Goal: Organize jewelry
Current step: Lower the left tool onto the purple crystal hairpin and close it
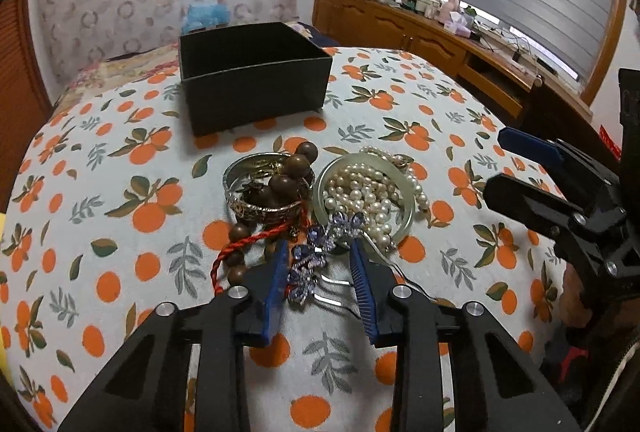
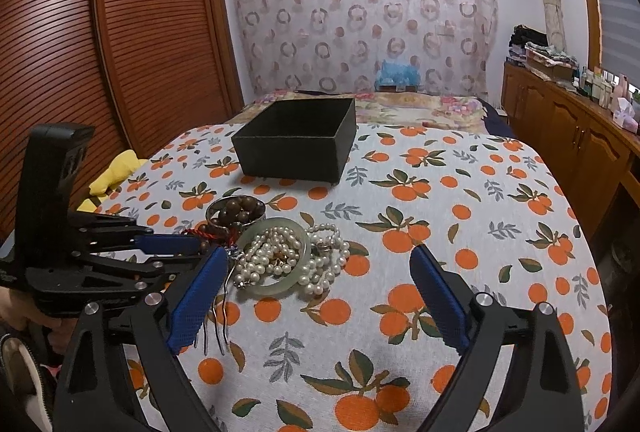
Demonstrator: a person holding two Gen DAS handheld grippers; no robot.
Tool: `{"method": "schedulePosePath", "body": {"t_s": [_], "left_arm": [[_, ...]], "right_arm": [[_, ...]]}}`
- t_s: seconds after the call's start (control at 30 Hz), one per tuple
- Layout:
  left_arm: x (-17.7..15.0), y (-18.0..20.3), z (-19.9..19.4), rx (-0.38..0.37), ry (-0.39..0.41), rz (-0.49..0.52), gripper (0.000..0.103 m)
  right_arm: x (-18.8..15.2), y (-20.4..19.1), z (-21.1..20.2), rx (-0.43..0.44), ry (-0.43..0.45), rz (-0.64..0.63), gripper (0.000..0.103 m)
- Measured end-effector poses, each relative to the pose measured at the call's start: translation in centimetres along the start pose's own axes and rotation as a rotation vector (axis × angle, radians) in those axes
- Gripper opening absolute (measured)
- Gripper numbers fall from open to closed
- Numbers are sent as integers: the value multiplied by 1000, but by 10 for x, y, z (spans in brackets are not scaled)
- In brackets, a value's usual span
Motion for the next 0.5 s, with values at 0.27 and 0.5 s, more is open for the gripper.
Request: {"method": "schedulePosePath", "body": {"t_s": [0.27,0.5], "left_arm": [[0,-7,9,-55,-27,-27,30],[1,-12,12,-103,-42,-60,23]], "right_arm": [[0,0,0,1,-1,0,94],[-2,1,0,5,-8,-1,94]]}}
Point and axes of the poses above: each gripper's, at about its wrist camera, not at the fingertips, and z roughly the way its jaws point, y to its right, x to its top, the point moved 1 cm from there along z, roughly the way its jaws point, and after that the axes turned 9 degrees about x, right-handed, at the moved point
